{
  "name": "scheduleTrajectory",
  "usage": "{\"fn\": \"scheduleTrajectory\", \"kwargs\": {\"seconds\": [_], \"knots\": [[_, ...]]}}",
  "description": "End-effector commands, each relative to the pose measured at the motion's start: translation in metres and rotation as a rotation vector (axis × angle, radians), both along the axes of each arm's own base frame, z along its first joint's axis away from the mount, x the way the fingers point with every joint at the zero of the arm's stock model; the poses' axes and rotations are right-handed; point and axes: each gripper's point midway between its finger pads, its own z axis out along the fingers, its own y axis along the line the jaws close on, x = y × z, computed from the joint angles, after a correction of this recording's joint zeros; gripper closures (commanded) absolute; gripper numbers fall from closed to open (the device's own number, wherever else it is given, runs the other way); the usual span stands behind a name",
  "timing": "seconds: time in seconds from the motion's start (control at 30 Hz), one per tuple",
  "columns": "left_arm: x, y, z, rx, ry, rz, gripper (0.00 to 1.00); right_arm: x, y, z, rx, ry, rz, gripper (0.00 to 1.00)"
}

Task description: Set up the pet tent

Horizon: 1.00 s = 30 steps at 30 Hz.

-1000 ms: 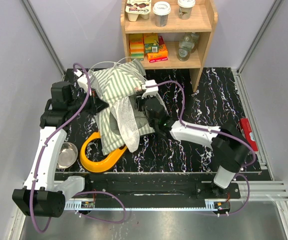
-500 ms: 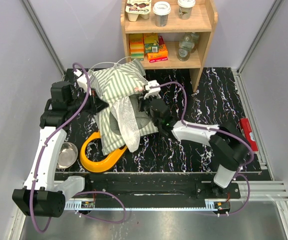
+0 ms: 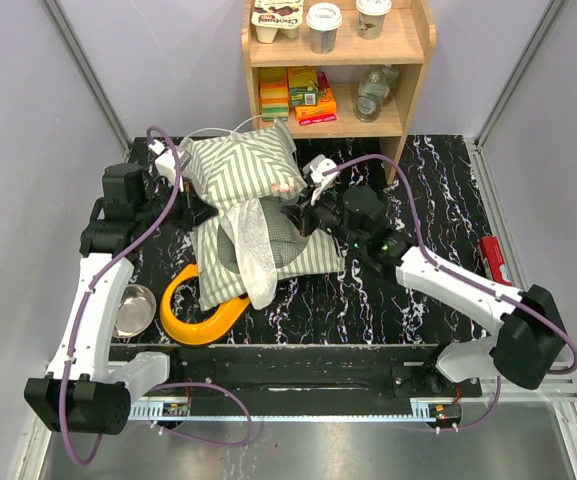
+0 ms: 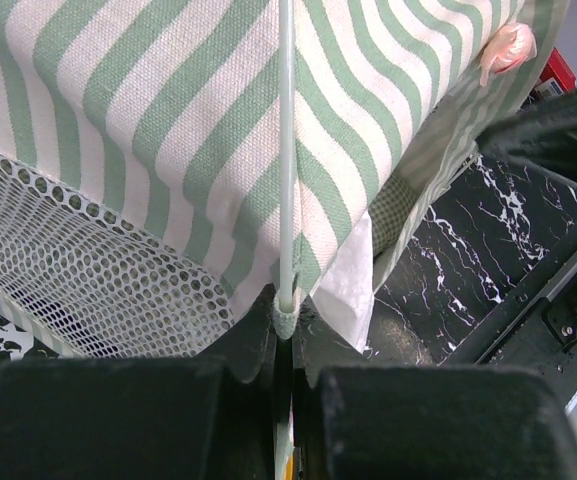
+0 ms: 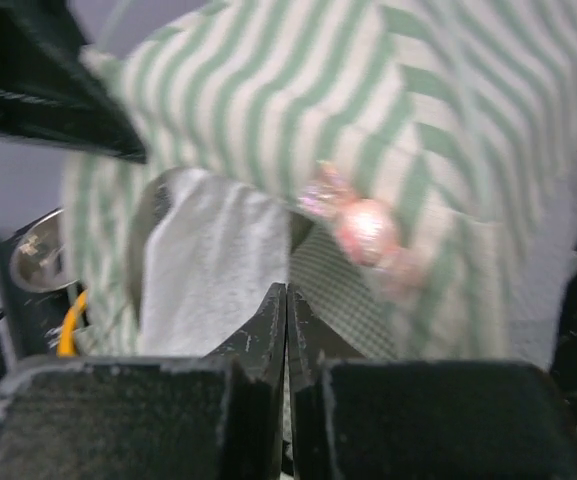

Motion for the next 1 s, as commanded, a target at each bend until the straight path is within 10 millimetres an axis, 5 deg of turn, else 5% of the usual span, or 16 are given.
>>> {"fn": "scheduleTrajectory", "kwargs": {"seconds": [0.0,0.37,0.43,0.53,0.7,0.97], "knots": [[0.007,-0.003,0.017,-0.027,-0.069,-0.008,1.0,0.05,-0.033,-0.021,-0.012,0.008,-0.327,0.95],[0.002,-0.006,0.017,-0.028,-0.061,-0.035,1.0,0.124,-0.003,-0.076,-0.152,-0.226,-0.653,0.97],[0.004,-0.006,0.018,-0.027,-0.065,-0.03,1.0,0.118,0.012,-0.075,-0.185,-0.361,-0.609,0.98],[0.006,-0.004,0.018,-0.019,-0.067,-0.021,1.0,0.074,0.032,-0.064,-0.174,-0.605,-0.541,0.97],[0.009,-0.004,0.015,-0.017,-0.054,-0.018,1.0,0.046,0.041,-0.08,-0.28,-0.698,-0.476,0.96],[0.005,-0.004,0.019,-0.008,-0.062,-0.025,1.0,0.092,0.01,-0.143,-0.597,-0.518,-0.554,1.0]]}}
